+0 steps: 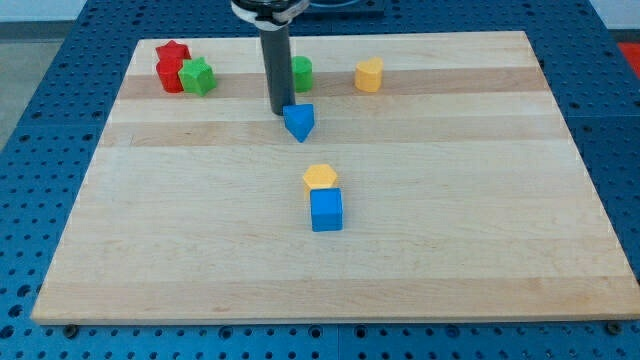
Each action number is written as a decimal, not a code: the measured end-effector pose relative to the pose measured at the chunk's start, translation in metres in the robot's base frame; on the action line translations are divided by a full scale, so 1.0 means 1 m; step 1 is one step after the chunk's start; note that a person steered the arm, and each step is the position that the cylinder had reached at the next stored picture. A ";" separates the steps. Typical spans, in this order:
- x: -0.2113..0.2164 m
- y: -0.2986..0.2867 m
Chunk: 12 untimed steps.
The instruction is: Drag the blue triangle to the top yellow hexagon
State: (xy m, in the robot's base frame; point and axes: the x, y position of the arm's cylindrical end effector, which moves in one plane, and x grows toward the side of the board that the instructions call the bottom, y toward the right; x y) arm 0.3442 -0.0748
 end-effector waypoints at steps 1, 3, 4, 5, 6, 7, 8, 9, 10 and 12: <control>0.000 -0.005; 0.000 0.001; 0.000 0.014; 0.001 0.019; 0.009 0.018; 0.016 0.010; 0.022 0.009; 0.025 0.007; 0.029 0.007; 0.043 0.007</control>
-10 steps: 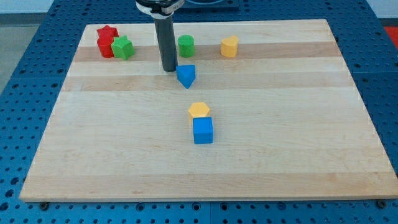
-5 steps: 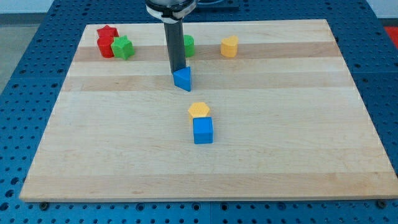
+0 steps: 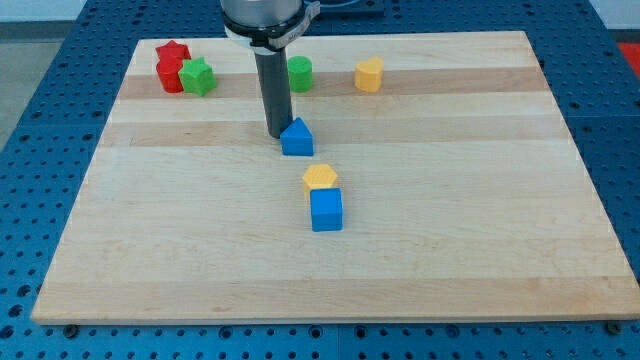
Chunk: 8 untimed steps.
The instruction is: Drag the blue triangle to the top yellow hexagon
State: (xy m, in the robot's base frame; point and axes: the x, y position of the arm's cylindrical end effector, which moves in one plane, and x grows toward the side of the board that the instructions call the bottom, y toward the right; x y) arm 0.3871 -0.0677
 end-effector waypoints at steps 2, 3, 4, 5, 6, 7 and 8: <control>0.003 0.000; 0.003 0.000; 0.003 0.003; 0.004 0.006; 0.008 0.008; 0.016 0.009; 0.024 0.011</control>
State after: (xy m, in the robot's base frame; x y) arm 0.4115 -0.0566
